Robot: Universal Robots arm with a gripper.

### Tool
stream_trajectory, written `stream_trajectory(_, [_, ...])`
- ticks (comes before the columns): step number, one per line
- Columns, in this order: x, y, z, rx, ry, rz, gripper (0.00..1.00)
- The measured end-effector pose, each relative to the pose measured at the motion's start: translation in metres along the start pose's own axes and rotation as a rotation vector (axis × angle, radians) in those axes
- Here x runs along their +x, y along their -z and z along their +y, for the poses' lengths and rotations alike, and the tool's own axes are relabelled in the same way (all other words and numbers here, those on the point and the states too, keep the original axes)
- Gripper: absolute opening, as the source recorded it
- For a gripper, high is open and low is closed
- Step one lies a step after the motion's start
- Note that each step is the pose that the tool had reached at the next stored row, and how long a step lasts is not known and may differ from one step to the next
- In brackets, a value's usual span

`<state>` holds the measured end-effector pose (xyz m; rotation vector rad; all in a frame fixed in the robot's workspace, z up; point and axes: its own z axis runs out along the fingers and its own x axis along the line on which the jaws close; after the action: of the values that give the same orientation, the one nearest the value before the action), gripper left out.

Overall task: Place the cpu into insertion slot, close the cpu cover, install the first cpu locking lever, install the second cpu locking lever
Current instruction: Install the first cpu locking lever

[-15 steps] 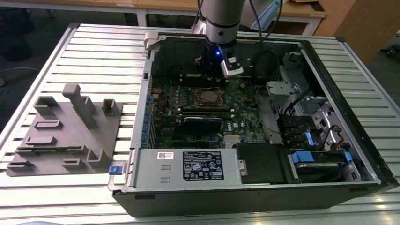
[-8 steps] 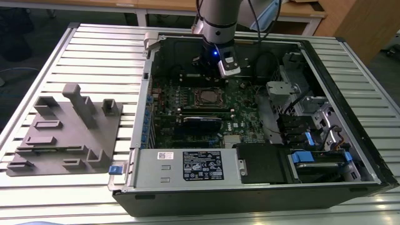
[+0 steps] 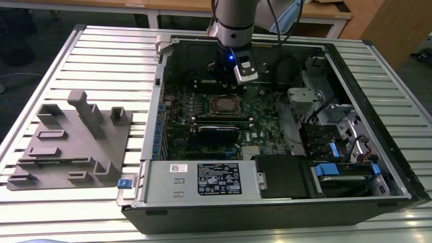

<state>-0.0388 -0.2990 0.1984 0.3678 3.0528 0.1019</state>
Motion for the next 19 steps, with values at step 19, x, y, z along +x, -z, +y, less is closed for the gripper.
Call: stream_trajectory(19, [0.0019,-0.0008,-0.0007,-0.0324,-0.076,0.0044,0.11])
